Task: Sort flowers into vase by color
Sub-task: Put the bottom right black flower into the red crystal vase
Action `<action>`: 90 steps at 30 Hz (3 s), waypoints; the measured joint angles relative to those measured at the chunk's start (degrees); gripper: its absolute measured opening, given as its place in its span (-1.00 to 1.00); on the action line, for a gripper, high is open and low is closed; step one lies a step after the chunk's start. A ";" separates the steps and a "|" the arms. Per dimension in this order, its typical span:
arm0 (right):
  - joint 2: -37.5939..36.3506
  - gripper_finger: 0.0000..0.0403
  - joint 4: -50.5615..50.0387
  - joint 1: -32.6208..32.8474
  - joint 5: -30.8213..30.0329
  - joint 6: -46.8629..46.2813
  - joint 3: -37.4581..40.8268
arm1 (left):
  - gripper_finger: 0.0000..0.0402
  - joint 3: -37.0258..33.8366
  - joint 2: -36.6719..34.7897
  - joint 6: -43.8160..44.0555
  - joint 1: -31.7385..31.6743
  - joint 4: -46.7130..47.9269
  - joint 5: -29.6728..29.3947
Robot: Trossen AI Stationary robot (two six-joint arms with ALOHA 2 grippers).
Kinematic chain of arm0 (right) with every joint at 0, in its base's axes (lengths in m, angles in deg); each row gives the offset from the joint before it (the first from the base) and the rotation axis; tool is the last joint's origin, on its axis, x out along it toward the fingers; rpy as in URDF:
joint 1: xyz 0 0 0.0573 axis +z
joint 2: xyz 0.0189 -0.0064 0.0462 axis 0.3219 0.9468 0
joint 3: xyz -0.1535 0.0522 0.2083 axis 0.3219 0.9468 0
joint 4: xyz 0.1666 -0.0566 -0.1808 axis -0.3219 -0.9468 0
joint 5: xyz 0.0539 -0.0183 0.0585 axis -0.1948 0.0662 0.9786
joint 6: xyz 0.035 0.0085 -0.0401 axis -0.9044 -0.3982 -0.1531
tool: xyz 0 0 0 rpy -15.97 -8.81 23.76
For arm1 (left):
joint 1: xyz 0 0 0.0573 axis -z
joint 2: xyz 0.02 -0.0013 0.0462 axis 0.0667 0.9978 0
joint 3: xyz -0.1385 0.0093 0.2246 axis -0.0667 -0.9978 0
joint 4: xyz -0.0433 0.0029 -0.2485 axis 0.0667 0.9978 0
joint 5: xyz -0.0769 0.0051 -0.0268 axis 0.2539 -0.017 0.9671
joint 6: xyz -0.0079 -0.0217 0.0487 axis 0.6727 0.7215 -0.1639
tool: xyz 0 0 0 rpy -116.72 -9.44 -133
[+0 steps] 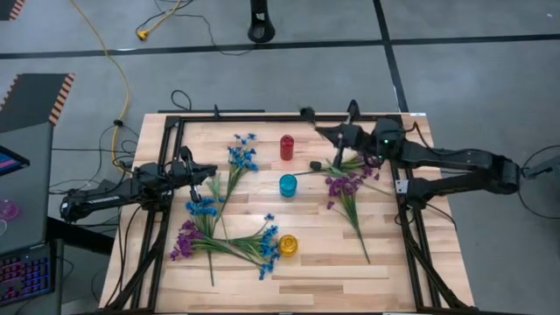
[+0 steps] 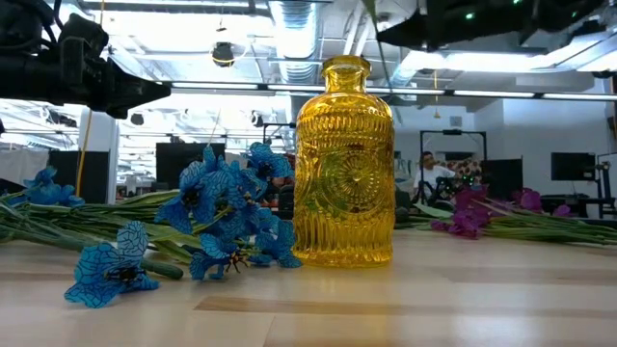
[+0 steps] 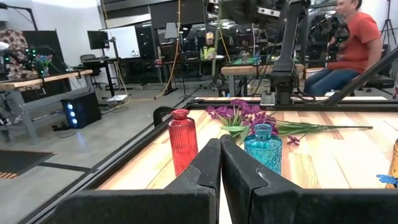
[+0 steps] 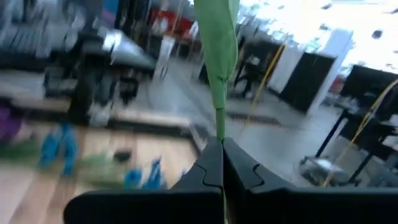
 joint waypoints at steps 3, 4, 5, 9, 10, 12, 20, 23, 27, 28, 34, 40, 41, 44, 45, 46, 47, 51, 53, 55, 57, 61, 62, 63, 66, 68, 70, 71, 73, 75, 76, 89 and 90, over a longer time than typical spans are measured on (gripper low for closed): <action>4.69 -0.90 8.61 -1.12 2.22 -2.62 0.00 | -1.00 0.01 0.00 0.00 0.00 0.00 0.00; 6.34 -0.90 11.80 -1.25 3.16 -2.90 0.00 | -1.00 0.00 -0.01 -0.01 0.00 -0.02 0.00; 7.88 -0.90 14.42 -1.39 3.80 -2.94 0.00 | -1.00 0.00 0.00 0.00 0.02 -0.02 0.00; 14.92 -0.90 25.47 -1.33 4.77 -4.16 0.00 | -1.00 0.02 0.00 0.00 0.00 -0.02 0.02; 16.71 -0.90 28.29 -1.33 4.93 -4.67 0.00 | -1.00 0.02 -0.01 0.00 0.00 -0.01 0.00; 20.22 -0.90 33.67 -1.35 4.93 -5.46 0.00 | -1.00 0.00 0.00 -0.01 0.02 -0.01 0.02; 32.53 -0.90 52.12 -1.68 4.93 -6.56 0.00 | -1.00 0.00 0.00 0.00 0.00 -0.02 0.02; 35.88 -0.90 56.24 -2.17 4.90 -9.79 -0.02 | -1.00 0.00 0.00 0.00 0.00 -0.02 0.02; 39.11 -0.90 60.21 -2.88 4.87 -12.44 -0.02 | -1.00 0.01 0.00 0.03 0.01 -0.02 0.02; 39.51 -0.90 60.97 -2.92 4.89 -13.02 -0.02 | -1.00 0.00 0.00 0.04 0.00 -0.02 0.02; 38.73 -0.90 63.17 -2.95 4.85 -12.99 -0.04 | -1.00 0.00 0.00 0.08 0.00 -0.02 0.04; 36.53 -0.90 59.26 -2.95 4.82 -12.83 -0.07 | -1.00 0.00 0.00 0.15 0.00 -0.02 0.02; 36.41 -0.90 58.31 -2.95 4.82 -12.82 -0.07 | -1.00 0.02 0.00 0.15 0.02 -0.02 0.04; 36.30 -0.90 54.88 -2.95 4.78 -12.84 -0.07 | -1.00 0.01 0.00 0.15 0.01 -0.02 0.04; 36.30 -0.90 53.89 -2.95 4.74 -12.84 -0.07 | -1.00 0.01 0.00 0.15 0.00 -0.02 0.04; 36.30 -0.90 53.30 -2.95 4.71 -12.84 -0.07 | -1.00 0.00 0.00 0.15 0.02 -0.02 0.03; 36.30 -0.90 52.98 -2.95 4.68 -12.84 -0.07 | -1.00 0.00 0.00 0.15 0.00 -0.02 0.04; 36.28 -0.90 51.70 -2.95 4.65 -12.84 -0.07 | -1.00 0.00 0.00 0.17 0.02 -0.02 0.04; 36.28 -0.90 50.61 -2.95 4.65 -12.67 -0.07 | -1.00 0.00 0.00 0.15 0.00 -0.02 0.04; 36.28 -0.90 49.16 -2.97 4.60 -12.04 -0.07 | -1.00 0.01 0.00 0.15 0.01 -0.02 0.03; 36.28 -0.88 47.04 -3.21 4.56 -10.94 -0.07 | -1.00 0.00 0.00 0.15 0.01 -0.02 0.04; 36.28 -0.81 42.88 -3.25 4.20 -10.83 -0.07 | -1.00 0.00 -0.01 0.17 0.00 -0.02 0.04; 36.28 -0.80 42.33 -3.25 3.75 -10.82 -0.07 | -1.00 0.00 -0.01 0.17 0.00 -0.02 0.04; 36.28 -0.79 41.95 -3.23 3.17 -10.85 -0.07 | -1.00 0.01 0.00 0.16 0.00 -0.02 0.04; 36.28 -0.77 42.00 -3.25 2.68 -10.81 -0.07 | -1.00 0.00 0.00 0.16 0.01 -0.02 0.03; 36.28 -0.76 41.98 -3.27 2.65 -10.64 -0.07 | -1.00 0.02 -0.01 0.15 0.00 -0.02 0.04; 36.28 -0.76 41.94 -3.32 1.92 -10.66 -0.07 | -1.00 0.00 -0.02 0.17 0.00 -0.02 0.02; 36.28 -0.76 41.84 -3.32 1.27 -10.66 -0.07 | -1.00 0.00 0.00 0.15 0.02 -0.02 0.04; 36.28 -0.76 41.52 -3.32 0.00 -10.66 -0.07 | -1.00 0.00 -0.02 0.17 0.01 -0.02 0.02; 36.28 -0.75 41.39 -3.40 -0.29 -10.68 -0.07 | -1.00 0.01 0.00 0.16 0.01 -0.02 0.02; 36.25 -0.74 41.36 -3.53 -0.27 -10.72 -0.07 | -1.00 0.00 0.00 0.17 0.00 -0.02 0.02; 36.25 -0.19 35.66 -3.58 -1.75 -10.90 -0.08 | -1.00 0.00 0.00 0.17 0.00 -0.02 -0.02; 36.25 -0.14 35.03 -3.58 -2.20 -10.90 -0.09 | -1.00 0.00 -0.01 0.37 0.02 -0.08 -0.17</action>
